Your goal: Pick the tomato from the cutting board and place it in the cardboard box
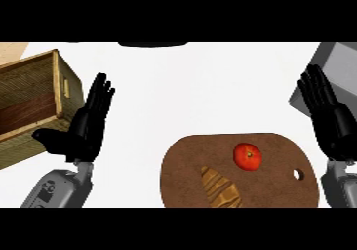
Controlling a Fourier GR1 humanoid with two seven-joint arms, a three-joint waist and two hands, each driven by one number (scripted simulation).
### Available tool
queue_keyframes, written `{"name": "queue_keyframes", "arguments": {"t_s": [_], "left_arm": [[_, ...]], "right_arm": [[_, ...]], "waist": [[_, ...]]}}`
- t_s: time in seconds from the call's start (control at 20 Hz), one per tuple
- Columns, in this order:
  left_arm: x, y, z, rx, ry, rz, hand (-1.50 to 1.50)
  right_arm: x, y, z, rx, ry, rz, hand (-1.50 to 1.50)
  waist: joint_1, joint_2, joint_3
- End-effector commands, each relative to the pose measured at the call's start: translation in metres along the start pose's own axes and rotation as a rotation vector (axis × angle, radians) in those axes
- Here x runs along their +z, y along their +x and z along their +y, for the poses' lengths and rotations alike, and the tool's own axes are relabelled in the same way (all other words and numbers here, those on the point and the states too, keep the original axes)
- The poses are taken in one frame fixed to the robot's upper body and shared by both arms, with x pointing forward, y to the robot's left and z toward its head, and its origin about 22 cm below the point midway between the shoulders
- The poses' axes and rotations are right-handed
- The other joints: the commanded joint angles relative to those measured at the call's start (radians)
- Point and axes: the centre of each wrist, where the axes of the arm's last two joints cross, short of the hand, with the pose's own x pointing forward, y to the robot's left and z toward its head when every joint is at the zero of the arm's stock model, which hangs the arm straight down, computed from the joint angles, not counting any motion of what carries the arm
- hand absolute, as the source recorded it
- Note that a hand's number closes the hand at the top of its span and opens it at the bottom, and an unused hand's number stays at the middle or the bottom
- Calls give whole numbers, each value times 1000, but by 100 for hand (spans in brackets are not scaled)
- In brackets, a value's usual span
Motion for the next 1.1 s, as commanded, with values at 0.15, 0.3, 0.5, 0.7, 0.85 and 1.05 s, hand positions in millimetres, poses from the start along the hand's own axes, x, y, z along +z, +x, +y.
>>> {"name": "queue_keyframes", "arguments": {"t_s": [0.15,0.3,0.5,0.7,0.85,1.05], "left_arm": [[-1,-6,17,-210,-149,13,0],[4,-12,17,-188,-131,74,0],[7,-8,16,-268,-251,67,0],[7,-10,20,-288,-281,68,0],[12,-10,10,-284,-320,66,0],[14,-14,17,-281,-319,74,0]], "right_arm": [[37,-41,46,62,-378,257,-150],[13,16,17,-50,-664,-182,-150],[112,-105,-13,739,-496,430,-150],[128,-105,5,951,-470,381,-150],[136,-97,18,1047,-473,389,-150],[131,-75,44,1069,-452,474,-150]], "waist": [[-26,-36,-19],[-148,-135,7],[-48,-20,-31],[-26,-29,-34],[-21,-39,-33],[-8,-37,-37]]}}
